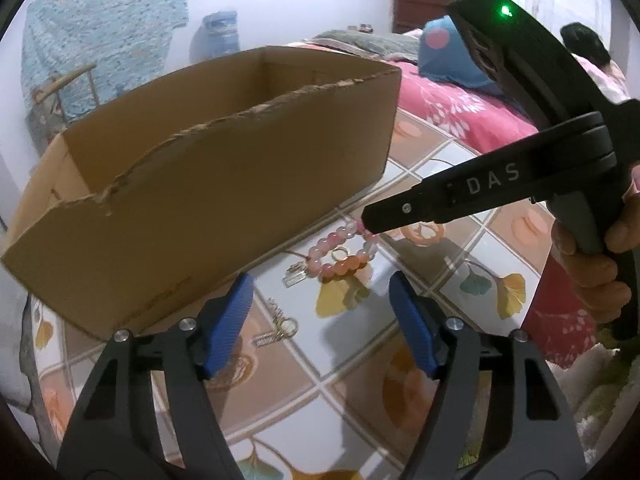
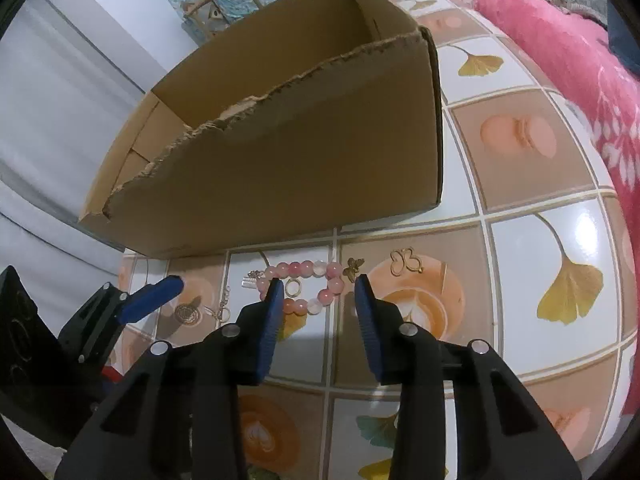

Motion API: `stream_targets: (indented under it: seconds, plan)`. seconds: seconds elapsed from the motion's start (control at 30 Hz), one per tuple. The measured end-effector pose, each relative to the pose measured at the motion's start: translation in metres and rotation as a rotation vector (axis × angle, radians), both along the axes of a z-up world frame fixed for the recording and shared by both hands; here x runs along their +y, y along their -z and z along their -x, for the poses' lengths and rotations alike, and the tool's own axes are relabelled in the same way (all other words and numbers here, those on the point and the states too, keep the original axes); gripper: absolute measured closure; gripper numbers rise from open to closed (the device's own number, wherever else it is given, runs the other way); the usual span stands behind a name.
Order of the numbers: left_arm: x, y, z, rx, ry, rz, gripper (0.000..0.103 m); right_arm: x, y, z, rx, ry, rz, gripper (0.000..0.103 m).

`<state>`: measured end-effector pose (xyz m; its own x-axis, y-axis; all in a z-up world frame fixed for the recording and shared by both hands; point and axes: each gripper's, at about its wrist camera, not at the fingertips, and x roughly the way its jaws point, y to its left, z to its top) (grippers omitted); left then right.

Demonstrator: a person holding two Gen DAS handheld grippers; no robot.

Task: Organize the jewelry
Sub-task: 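Lower the right gripper onto the pink bracelet and close it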

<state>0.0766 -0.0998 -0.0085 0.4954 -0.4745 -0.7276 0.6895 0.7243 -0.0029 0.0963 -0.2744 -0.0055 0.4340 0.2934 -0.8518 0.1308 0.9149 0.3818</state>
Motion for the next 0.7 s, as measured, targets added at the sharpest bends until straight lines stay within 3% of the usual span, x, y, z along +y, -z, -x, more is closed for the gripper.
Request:
stream_targets:
  seconds: [0.3,0.7]
  plan:
    - [-0.019,0.008,-0.005,0.016,0.063,-0.03,0.051,-0.001,0.007,-0.001,0.031,0.002,-0.023,0.076]
    - [-0.021,0.008,-0.005,0.019,0.081,-0.032,0.051,0.003,0.015,-0.012,0.067,0.003,0.002,0.086]
